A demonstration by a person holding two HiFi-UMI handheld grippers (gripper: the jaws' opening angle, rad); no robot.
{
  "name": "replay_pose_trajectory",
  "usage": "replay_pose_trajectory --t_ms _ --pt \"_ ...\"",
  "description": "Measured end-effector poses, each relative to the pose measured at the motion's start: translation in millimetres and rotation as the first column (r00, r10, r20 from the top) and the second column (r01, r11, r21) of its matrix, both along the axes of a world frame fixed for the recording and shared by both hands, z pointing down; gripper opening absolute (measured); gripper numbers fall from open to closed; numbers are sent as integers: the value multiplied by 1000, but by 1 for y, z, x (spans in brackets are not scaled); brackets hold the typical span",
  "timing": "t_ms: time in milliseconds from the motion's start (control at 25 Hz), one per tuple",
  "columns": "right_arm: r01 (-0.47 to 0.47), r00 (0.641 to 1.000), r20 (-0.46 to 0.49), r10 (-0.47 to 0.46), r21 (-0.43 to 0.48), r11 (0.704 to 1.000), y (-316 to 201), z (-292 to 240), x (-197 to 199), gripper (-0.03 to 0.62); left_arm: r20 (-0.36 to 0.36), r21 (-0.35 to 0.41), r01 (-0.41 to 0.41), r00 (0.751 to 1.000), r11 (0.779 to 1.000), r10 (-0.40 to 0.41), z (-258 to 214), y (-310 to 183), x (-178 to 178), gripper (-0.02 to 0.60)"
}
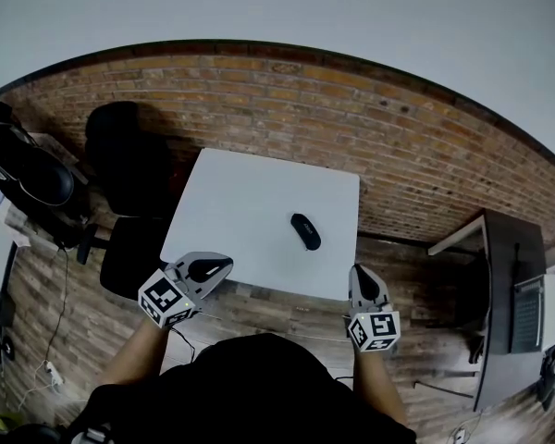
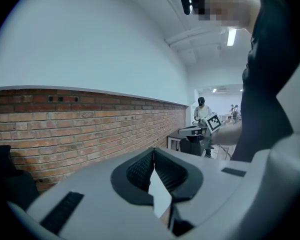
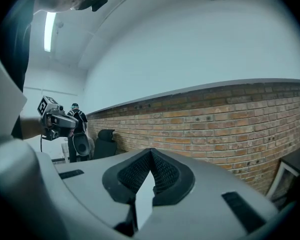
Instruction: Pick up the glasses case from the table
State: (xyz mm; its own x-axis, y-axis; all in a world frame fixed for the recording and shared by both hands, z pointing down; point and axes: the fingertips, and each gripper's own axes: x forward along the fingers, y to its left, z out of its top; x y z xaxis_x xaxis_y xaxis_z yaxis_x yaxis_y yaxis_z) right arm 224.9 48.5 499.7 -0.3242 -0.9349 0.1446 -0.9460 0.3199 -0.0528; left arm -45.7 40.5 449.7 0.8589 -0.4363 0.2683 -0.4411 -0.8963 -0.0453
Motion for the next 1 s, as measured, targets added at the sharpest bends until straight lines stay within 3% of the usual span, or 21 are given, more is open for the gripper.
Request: replay_pose_trajectory --t_ms 1000 --pt "1 1000 2 -1 35 999 8 -12 6 15 -18 -8 17 1000 1000 -17 -2 2 -3 12"
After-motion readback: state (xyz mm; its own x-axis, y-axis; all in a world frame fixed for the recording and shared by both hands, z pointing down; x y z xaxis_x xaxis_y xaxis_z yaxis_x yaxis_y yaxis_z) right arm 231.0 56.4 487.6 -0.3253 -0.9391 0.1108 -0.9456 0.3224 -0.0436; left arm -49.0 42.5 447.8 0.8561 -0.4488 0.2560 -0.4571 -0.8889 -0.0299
